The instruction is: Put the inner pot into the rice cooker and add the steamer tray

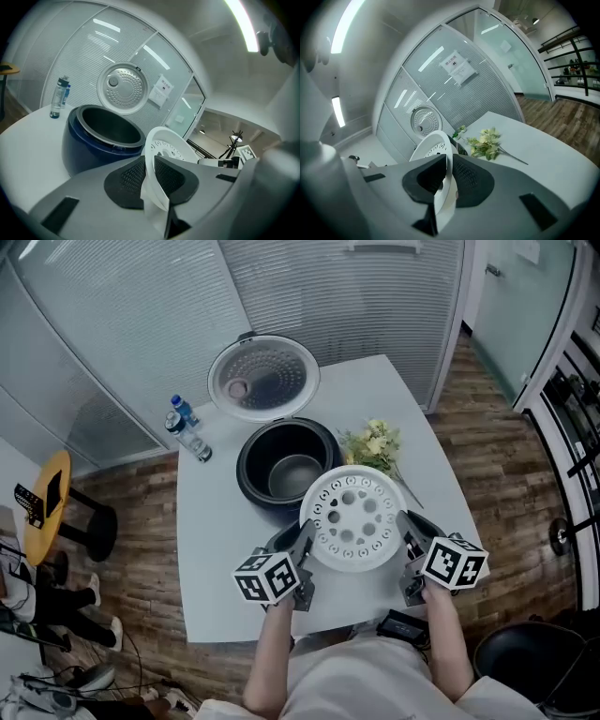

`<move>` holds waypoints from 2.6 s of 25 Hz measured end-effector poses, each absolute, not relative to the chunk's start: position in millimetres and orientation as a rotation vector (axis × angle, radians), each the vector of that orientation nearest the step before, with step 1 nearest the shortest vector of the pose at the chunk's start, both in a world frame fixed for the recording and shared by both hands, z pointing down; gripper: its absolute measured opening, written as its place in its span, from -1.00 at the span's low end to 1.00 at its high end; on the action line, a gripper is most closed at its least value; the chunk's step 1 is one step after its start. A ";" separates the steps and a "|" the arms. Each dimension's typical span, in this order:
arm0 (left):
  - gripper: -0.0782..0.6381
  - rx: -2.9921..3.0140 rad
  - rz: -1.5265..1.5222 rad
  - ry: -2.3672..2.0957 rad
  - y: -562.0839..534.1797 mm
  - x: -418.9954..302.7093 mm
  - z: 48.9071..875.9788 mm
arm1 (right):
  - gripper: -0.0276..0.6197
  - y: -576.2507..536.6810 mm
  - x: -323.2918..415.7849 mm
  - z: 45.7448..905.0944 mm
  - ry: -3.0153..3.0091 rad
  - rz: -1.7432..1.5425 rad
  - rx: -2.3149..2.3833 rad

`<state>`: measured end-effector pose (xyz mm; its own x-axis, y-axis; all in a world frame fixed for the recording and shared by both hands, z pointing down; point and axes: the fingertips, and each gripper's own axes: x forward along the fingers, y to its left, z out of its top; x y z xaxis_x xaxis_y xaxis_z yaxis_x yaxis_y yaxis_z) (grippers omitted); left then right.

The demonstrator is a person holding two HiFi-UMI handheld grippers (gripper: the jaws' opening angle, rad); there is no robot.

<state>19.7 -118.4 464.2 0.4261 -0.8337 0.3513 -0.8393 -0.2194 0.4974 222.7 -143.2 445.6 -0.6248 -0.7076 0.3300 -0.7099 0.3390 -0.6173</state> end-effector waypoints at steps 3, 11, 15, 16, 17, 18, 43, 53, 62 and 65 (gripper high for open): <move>-0.61 2.039 -0.014 -1.440 -119.2 8.4 455.1 | -0.75 -149.6 211.0 435.7 -2.598 1.164 1.322; -0.61 2.011 -0.029 -1.555 -114.4 -19.1 437.8 | -0.75 -162.4 180.0 421.8 -2.657 1.132 1.202; -0.61 1.987 -0.046 -1.613 -107.2 -31.7 429.7 | -0.74 -162.0 165.7 416.0 -2.690 1.110 1.116; -0.61 1.982 -0.051 -1.627 -105.9 -35.6 426.6 | -0.75 -162.9 161.5 413.8 -2.700 1.102 1.097; -0.61 1.976 -0.055 -1.642 -104.6 -40.0 424.0 | -0.74 -164.1 156.6 411.7 -2.709 1.097 1.076; -0.61 1.969 -0.058 -1.656 -103.6 -44.5 422.0 | -0.74 -165.2 151.5 409.8 -2.717 1.094 1.057; -0.61 1.911 -0.074 -1.710 -172.5 -154.9 406.0 | -0.74 -247.8 32.0 388.6 -2.715 1.001 0.930; -0.61 1.935 -0.108 -1.676 -182.3 -155.3 406.1 | -0.74 -251.1 34.7 386.0 -2.722 0.974 0.956; -0.61 1.944 -0.136 -1.647 -191.4 -162.3 418.2 | -0.74 -257.1 28.4 399.2 -2.722 0.961 0.972; -0.61 1.959 -0.167 -1.640 -192.6 -162.2 416.8 | -0.74 -259.4 29.1 399.1 -2.741 0.941 0.969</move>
<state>-162.2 -192.6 416.8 0.2392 -0.9356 0.2596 -0.8638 -0.0829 0.4969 29.1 -259.4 399.1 -0.7957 -0.5411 0.2720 -0.5940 0.6099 -0.5245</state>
